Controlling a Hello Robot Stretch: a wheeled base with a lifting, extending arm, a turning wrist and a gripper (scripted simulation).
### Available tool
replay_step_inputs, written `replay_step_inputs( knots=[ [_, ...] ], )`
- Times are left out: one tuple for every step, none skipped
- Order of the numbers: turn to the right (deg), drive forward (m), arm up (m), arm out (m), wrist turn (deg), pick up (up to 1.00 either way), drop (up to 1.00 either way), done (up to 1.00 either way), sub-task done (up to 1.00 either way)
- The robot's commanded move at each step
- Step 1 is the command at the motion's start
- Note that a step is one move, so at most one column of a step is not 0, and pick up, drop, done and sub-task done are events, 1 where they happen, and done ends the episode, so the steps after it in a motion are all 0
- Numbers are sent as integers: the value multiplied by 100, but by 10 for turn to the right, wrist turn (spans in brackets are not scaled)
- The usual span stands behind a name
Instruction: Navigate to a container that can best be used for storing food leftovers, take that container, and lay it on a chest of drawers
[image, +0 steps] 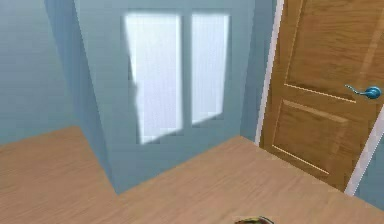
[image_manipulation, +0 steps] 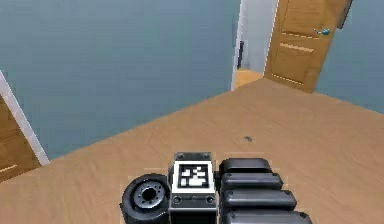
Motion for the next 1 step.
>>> replay_step_inputs(
  knots=[
    [270,0,0,0,0,0,0,0,0]
  ],
)
